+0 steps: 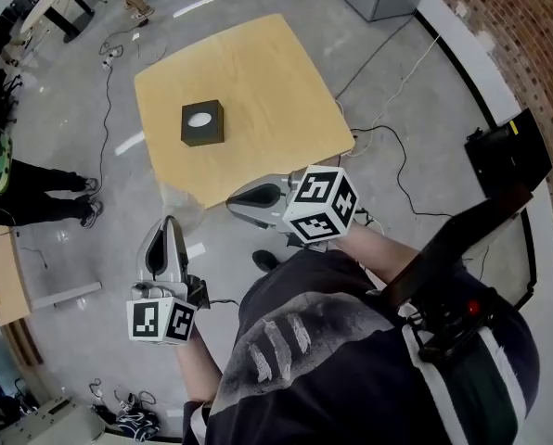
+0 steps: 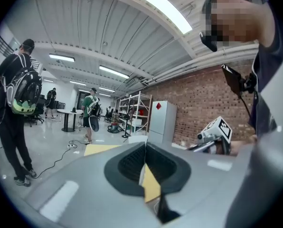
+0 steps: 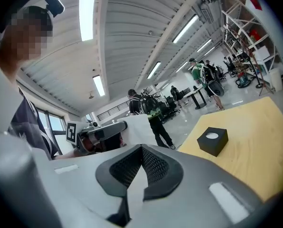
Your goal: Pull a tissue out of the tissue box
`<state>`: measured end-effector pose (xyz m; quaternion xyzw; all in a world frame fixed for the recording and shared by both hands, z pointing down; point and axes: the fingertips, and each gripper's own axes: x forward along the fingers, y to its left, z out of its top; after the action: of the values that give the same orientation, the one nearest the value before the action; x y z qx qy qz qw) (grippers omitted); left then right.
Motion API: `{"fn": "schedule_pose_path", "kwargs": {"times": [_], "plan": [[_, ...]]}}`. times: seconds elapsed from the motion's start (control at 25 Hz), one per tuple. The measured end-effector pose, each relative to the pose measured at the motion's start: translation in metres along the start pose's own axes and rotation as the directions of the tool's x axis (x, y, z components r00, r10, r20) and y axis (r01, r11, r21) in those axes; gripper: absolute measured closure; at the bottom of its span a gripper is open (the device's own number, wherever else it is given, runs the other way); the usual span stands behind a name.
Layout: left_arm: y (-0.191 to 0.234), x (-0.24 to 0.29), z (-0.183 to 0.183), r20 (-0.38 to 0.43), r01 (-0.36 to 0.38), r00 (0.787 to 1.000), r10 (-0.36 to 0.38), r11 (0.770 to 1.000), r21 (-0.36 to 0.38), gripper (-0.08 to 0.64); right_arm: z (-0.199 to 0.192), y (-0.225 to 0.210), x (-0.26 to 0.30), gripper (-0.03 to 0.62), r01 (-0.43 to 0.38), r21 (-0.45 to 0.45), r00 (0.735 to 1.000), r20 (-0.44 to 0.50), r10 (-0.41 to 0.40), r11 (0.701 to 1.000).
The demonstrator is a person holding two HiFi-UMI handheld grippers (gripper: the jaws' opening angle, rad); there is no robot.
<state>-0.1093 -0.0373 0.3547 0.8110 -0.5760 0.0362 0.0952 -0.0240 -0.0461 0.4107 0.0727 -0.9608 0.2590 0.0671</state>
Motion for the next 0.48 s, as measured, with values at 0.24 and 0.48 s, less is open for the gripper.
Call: {"fn": "schedule_pose_path", "kwargs": {"times": [0.24, 0.48], "plan": [[-0.036, -0.018, -0.011, -0.058, -0.07, 0.996, 0.071, 0.997, 0.017, 0.56, -0.021, 0.003, -0.016, 0.595, -0.101, 0.026, 0.995, -0.017, 0.102, 0.995], [-0.035, -0.05, -0.003, -0.053, -0.11, 0.992, 0.112, 0.994, 0.028, 0.56, -0.018, 0.029, 0.003, 0.594, -0.149, -0.018, 0.989, -0.021, 0.149, 0.989]]}}
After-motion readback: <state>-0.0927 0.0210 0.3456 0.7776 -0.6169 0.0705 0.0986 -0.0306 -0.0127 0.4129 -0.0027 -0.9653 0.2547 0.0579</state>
